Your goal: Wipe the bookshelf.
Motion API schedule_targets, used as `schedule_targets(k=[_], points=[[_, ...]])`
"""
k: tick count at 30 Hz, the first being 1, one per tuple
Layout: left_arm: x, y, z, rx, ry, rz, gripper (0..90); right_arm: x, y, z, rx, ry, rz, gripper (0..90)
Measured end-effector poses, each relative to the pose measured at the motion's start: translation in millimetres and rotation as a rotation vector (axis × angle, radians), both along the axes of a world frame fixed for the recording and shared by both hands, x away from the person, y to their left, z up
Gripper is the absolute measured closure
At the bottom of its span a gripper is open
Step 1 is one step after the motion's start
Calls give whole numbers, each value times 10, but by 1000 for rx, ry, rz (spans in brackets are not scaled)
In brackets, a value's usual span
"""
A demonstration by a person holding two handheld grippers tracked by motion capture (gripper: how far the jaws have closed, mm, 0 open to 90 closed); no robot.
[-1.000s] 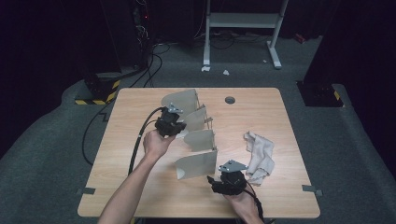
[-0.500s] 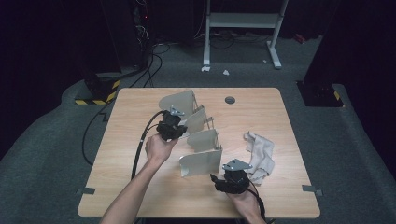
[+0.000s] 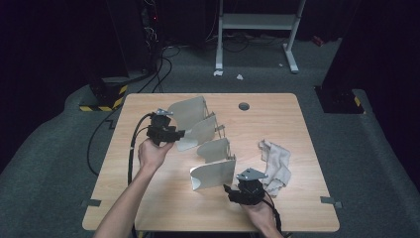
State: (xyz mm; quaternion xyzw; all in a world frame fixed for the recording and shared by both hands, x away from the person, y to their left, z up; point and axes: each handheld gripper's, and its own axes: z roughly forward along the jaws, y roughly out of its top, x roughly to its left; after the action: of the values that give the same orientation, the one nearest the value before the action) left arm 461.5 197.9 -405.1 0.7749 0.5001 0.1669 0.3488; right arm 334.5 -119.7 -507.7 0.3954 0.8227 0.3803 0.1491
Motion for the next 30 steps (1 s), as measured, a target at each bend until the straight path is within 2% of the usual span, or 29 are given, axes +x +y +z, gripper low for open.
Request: schedule_targets(k=[3, 6, 7, 10, 13, 16, 17, 21, 24, 28, 30], points=[[57, 83, 20, 33, -8, 42, 492, 2, 2, 7, -2, -4, 8, 360], [177, 154, 50, 106, -12, 54, 473, -2, 1, 12, -1, -9, 8, 361], [224, 173, 61, 119, -6, 58, 466, 0, 0, 9, -1, -7, 8, 361], [343, 227, 102, 116, -2, 60, 455, -7, -1, 5, 1, -3, 5, 362], [438, 247, 125, 135, -6, 60, 457, -15, -9, 10, 2, -3, 8, 369], [540, 278, 172, 114, -10, 60, 463, -11, -15, -2, 4, 10, 13, 378], [572, 273, 191, 109, -13, 55, 466, -6, -17, -19, 6, 24, 13, 379], [659, 205, 223, 130, -29, 28, 469, -16, -7, -5, 6, 23, 19, 381], [714, 167, 229, 152, -31, 5, 504, -22, -3, 28, 10, 16, 22, 384], [744, 140, 187, 151, -26, -23, 619, -14, -8, 46, 15, 16, 22, 389], [747, 102, 147, 193, -24, -47, 667, -7, -13, 49, 13, 20, 21, 391]])
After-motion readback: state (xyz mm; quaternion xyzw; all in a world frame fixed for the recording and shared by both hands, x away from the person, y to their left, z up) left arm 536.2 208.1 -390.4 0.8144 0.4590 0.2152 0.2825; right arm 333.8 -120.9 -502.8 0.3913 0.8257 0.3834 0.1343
